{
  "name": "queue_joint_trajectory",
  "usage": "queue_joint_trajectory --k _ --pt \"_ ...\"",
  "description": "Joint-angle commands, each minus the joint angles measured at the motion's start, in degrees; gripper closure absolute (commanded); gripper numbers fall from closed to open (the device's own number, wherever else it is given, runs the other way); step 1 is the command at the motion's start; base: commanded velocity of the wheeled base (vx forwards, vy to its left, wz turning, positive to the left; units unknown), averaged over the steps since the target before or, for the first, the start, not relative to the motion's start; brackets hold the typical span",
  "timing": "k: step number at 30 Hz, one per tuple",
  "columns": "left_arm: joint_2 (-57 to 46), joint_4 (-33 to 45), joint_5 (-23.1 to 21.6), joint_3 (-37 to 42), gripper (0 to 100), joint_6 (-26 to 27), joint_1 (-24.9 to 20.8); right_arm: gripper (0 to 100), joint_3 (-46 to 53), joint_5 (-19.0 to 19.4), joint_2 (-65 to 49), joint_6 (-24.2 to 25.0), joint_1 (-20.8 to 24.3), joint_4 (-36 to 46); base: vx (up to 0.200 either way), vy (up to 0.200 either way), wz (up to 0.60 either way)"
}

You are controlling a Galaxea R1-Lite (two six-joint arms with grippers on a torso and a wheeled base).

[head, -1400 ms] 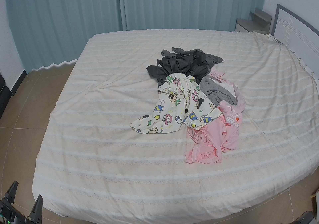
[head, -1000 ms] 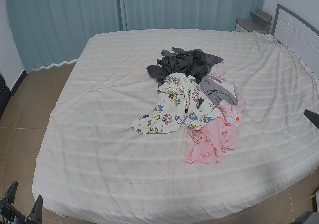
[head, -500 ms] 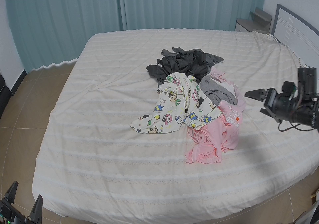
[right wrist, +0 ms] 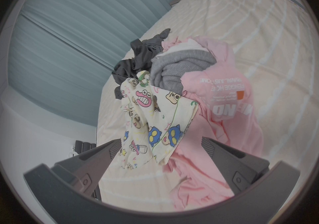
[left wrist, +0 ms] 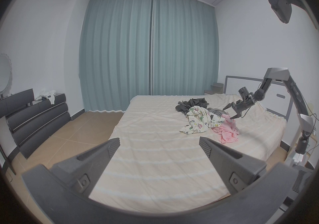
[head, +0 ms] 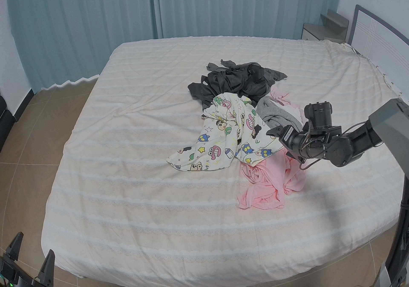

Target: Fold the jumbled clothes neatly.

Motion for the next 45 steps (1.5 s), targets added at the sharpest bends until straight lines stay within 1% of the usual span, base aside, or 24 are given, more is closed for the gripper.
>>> queue_joint_trajectory --k 1,6,11,18,24,31,35,37,38,45 --pt "-1.0 0.0 0.0 0.9 0 0.0 0.0 0 -4.8 -1.5 6.5 0.2 0.0 0.6 0.000 0.000 0.00" --pt "-1.0 0.0 0.0 0.9 0 0.0 0.0 0 -9.2 -4.0 6.7 0.0 -1.0 0.8 0.000 0.000 0.00" --pt "-1.0 0.0 0.0 0.9 0 0.0 0.0 0 -9.5 -4.1 5.5 -0.2 -1.5 1.7 0.000 0.000 0.00" --pt "-1.0 0.0 0.0 0.9 0 -0.1 0.0 0 -9.7 -4.2 8.1 -0.7 -1.4 1.1 0.000 0.000 0.00" --pt "-1.0 0.0 0.0 0.9 0 0.0 0.0 0 -16.1 -6.7 11.9 -0.9 -1.5 1.7 0.000 0.000 0.00" --pt "-1.0 0.0 0.0 0.9 0 -0.1 0.0 0 -20.1 -7.1 15.1 -1.8 -0.8 1.6 0.000 0.000 0.00" --pt "-1.0 0.0 0.0 0.9 0 0.0 0.0 0 -24.5 -9.9 18.5 -1.9 -0.5 1.6 0.000 0.000 0.00" --pt "-1.0 0.0 0.0 0.9 0 0.0 0.0 0 -25.4 -10.1 19.0 -1.9 -0.2 1.6 0.000 0.000 0.00" --pt "-1.0 0.0 0.0 0.9 0 0.0 0.0 100 -25.5 -10.1 19.0 -2.0 -0.1 1.6 0.000 0.000 0.00" --pt "-1.0 0.0 0.0 0.9 0 0.0 0.0 100 -25.1 -10.2 18.5 -2.5 0.9 1.7 0.000 0.000 0.00"
